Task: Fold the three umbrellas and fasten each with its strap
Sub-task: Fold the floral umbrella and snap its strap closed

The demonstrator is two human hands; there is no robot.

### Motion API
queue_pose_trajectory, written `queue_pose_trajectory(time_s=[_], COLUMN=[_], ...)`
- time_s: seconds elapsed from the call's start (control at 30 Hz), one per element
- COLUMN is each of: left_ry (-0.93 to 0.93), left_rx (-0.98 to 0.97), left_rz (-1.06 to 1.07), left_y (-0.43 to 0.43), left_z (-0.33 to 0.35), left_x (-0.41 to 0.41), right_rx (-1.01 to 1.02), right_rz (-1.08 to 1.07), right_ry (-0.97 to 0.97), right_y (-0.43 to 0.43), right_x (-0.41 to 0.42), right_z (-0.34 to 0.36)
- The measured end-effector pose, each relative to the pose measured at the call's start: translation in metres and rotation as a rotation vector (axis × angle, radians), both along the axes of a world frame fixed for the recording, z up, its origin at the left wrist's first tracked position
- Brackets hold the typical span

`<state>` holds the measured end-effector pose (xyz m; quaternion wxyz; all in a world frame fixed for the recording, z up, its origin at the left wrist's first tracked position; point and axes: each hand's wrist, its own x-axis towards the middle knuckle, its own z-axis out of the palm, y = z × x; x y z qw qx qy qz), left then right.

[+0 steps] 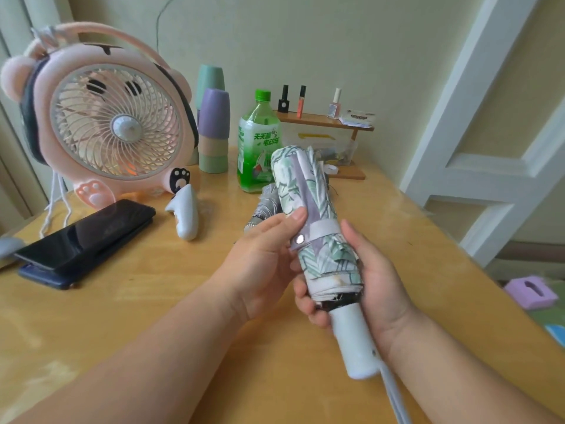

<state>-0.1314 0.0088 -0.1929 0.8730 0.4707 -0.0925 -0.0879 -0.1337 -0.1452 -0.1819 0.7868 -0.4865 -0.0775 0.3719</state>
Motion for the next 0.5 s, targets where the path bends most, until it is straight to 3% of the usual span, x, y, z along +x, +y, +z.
queue_pose_trajectory(time_s=[0.13,0.27,0.5], left_ry=[-0.027,-0.026,0.093], left_rx=[0.153,0.186,-0.021], left_rz=[0.105,0.080,0.129], left_y=[-0.0004,-0.0035,-0.0050], left_z=[-0.0023,-0.0027,0.0038], left_x=[0.0004,-0.0019,0.0000], right_rx=[-0.098,-0.130,-0.120], right_rz=[-0.051,-0.035,-0.060], right_ry=[0.040,0.016,-0.027], right_y=[0.0017,0.0024,0.0087], right_x=[0.0004,-0.0020,-0.0061], right_z=[0.0043,0.0051,0.0061])
